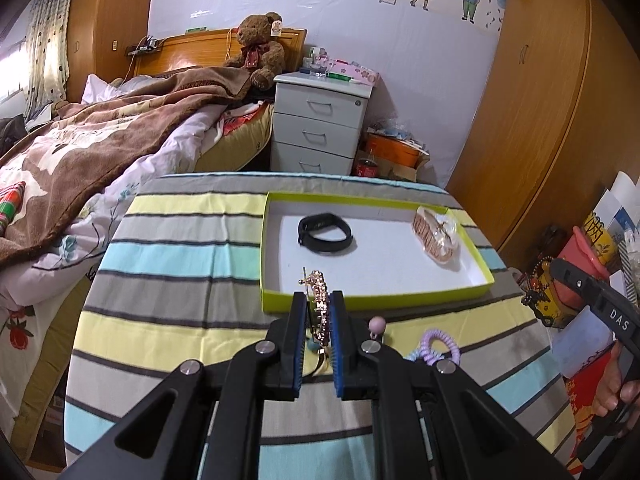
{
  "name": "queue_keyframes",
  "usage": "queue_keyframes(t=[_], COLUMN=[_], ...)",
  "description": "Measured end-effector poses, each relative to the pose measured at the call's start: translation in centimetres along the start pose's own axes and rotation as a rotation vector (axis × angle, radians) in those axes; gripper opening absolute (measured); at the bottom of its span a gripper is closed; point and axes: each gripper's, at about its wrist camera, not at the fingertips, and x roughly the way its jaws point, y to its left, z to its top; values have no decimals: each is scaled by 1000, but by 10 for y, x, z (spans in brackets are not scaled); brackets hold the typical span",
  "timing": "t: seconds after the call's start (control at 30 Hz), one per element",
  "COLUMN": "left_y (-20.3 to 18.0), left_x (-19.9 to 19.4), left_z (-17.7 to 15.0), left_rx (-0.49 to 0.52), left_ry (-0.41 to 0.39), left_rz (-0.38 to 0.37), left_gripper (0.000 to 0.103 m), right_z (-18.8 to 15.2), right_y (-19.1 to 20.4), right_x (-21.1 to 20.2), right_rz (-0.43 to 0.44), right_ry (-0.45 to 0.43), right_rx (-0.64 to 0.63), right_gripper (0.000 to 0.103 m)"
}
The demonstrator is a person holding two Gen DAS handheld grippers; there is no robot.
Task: Organize jewelry
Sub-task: 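Carry the gold clip with the left tool while the right tool carries the bracelet to the box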
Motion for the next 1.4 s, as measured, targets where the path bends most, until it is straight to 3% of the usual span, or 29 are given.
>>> queue_keyframes(t=[0.17,0.6,1.03,1.4], left_y=[0,2,14,19], left_x=[10,55,102,131], left_z=[12,36,43,38], left_rx=[2,-19,-54,-56], left_ry=[8,45,108,151], left_rz=[-7,-21,-15,0], left_gripper=[12,12,12,12], right_z=[21,57,61,58], right_y=[11,36,46,42], right_x=[16,104,178,213], right_rz=[24,78,93,109], right_ry=[3,106,216,297], right_rx=[-35,-67,-91,-62], right_gripper=[9,9,9,9])
